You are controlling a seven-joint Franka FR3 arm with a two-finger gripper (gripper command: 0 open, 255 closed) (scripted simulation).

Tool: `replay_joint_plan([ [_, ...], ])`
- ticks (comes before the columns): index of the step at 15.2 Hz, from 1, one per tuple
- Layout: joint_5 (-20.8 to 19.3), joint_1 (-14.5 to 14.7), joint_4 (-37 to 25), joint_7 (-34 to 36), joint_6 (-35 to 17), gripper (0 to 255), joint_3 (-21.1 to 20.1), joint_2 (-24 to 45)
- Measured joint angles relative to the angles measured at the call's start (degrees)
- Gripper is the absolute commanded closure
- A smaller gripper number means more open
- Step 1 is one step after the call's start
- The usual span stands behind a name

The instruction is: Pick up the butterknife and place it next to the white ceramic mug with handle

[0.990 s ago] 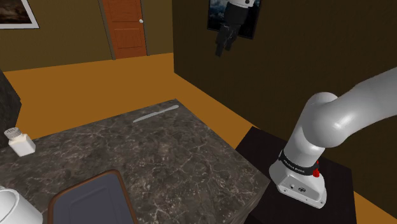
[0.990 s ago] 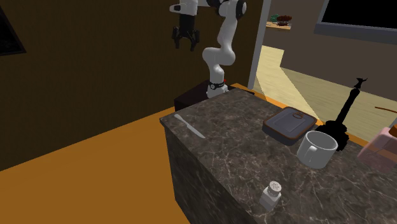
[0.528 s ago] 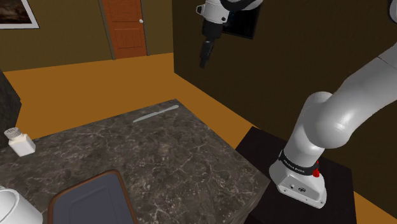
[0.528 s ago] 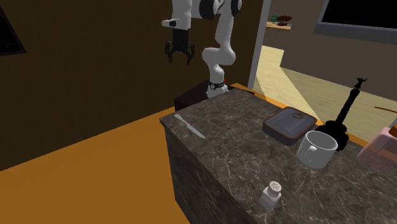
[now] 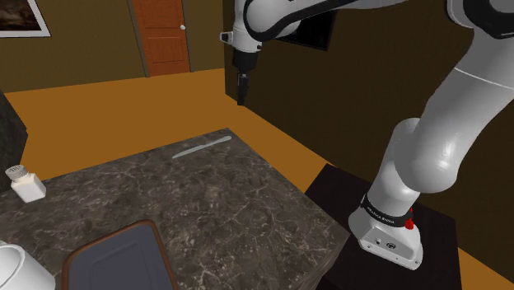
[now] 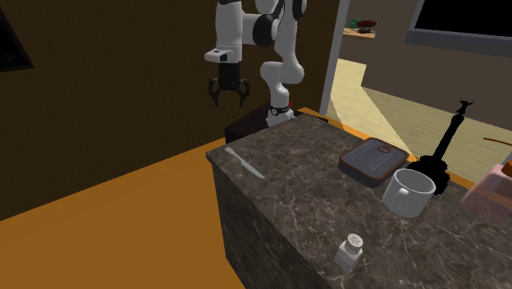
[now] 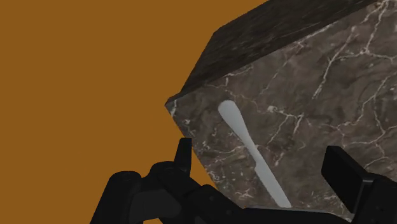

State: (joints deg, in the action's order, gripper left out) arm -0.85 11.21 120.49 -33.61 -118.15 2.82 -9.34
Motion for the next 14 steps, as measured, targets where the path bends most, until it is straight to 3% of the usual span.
replay_joint_plan([
  [14,-1.4,4.4,-12.6,-20.9,-6.2,0,-4.3,23.9],
])
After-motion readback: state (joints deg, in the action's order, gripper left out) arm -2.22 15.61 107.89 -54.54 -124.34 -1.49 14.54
